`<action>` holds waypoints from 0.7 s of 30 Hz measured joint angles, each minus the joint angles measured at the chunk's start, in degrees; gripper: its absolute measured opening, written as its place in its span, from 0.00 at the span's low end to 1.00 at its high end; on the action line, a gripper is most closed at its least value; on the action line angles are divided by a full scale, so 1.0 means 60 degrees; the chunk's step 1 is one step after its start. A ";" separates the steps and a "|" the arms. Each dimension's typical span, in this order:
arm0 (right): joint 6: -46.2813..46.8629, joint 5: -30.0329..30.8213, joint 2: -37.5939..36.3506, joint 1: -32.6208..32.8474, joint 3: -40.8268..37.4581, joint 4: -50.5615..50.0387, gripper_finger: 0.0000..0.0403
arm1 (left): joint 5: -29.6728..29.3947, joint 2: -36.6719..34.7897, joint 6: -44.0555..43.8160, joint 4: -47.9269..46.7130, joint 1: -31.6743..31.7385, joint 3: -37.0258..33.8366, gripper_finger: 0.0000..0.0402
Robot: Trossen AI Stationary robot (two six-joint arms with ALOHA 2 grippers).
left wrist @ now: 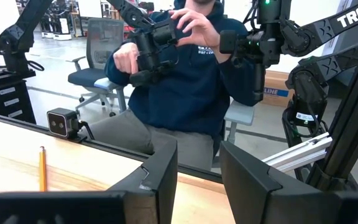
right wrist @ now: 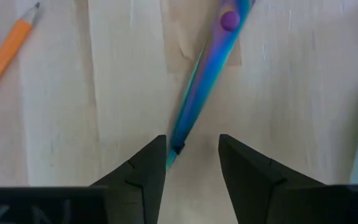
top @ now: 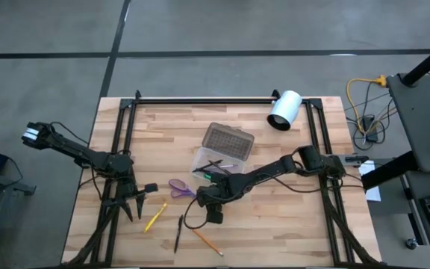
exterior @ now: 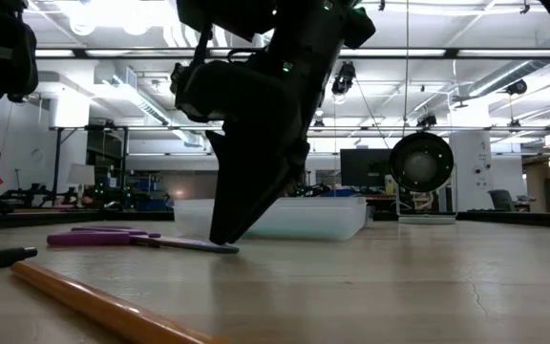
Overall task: Pick & place school supplies into a supply box
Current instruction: Put the violet scissors into the supply box
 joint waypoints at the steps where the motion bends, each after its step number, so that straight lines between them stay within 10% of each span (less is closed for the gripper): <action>1: -0.0010 0.0004 0.0002 0.0020 -0.0017 -0.0007 0.34 | 0.0000 -0.0001 0.0001 0.0000 0.0000 0.0000 0.26; 21: -0.0287 -0.0204 0.0605 0.0095 0.0188 0.0370 0.17 | 0.0000 0.0001 0.0001 -0.0004 0.0001 0.0000 0.26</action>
